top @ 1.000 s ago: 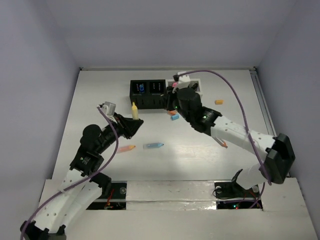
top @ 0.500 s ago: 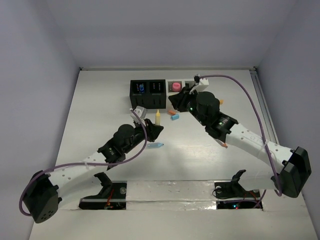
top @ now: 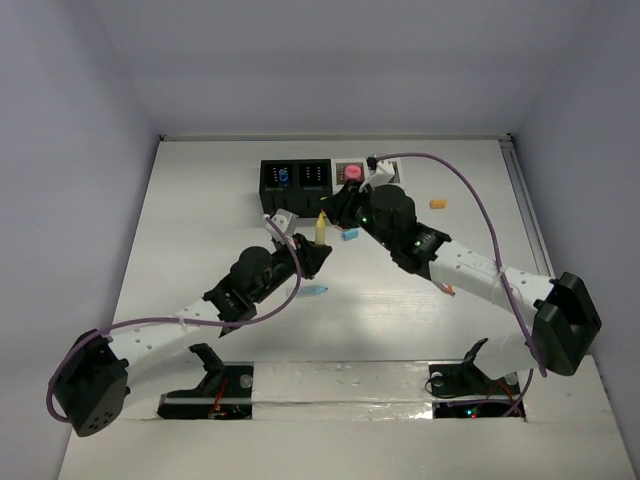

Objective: Sort the stationery into containers
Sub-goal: Close the pen cap on the pen.

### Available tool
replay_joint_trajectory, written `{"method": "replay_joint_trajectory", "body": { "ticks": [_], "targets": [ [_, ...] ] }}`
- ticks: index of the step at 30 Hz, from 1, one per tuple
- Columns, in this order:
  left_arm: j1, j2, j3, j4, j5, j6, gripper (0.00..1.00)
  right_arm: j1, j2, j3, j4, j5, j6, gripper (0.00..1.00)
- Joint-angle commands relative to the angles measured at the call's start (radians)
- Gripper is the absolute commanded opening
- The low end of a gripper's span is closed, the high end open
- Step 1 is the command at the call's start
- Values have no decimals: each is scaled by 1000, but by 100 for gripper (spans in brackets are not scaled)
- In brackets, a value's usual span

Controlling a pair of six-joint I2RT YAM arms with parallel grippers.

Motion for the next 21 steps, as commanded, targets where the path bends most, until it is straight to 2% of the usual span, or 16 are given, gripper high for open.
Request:
{"method": "replay_joint_trajectory", "body": {
  "ticks": [1,21],
  "targets": [
    [-7,5,22,70,9,15,0,18,-15,51,77,9,5,0],
    [-7,53,29,77,40,-2,0,27,-46,31,121,15,-37,0]
  ]
}}
